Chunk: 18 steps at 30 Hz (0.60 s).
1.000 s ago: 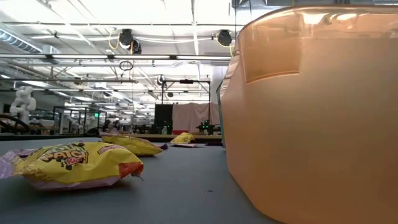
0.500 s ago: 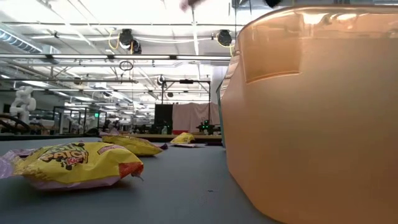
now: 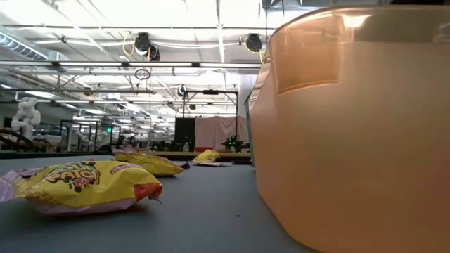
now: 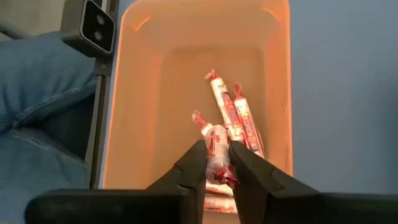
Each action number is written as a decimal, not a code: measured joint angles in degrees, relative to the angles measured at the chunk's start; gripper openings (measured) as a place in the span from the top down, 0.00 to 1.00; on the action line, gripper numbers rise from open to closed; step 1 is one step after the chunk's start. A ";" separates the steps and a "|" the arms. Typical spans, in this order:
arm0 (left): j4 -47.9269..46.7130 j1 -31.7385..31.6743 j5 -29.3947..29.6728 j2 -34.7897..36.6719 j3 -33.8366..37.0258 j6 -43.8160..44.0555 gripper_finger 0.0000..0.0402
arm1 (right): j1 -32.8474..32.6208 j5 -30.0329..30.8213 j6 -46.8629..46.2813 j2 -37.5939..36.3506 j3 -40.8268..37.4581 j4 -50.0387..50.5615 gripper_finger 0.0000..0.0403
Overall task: Sort candy
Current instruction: Put the white candy into the orange bin, then put the yellow candy pack into the green bin
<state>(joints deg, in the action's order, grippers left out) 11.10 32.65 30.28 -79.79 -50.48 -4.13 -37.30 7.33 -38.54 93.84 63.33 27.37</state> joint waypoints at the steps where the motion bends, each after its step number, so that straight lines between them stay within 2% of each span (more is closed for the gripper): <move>1: -0.16 -0.32 0.04 0.00 0.46 0.86 0.40 | 0.00 0.15 0.04 0.00 0.00 -0.02 0.83; 6: -4.84 -1.56 0.17 0.00 1.53 7.04 0.40 | 0.05 2.80 0.08 0.00 0.00 -0.06 0.69; 11: -10.31 -1.42 0.13 -0.26 1.53 13.31 0.40 | 0.04 2.85 0.28 0.00 0.00 0.12 0.58; 18: -18.21 0.04 0.06 -4.59 1.53 21.66 0.40 | -0.27 -3.35 -1.47 0.00 0.00 0.02 0.53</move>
<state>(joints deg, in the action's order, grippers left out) -7.10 32.68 30.34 -84.38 -48.95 17.53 -37.56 3.98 -40.01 93.84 63.33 27.39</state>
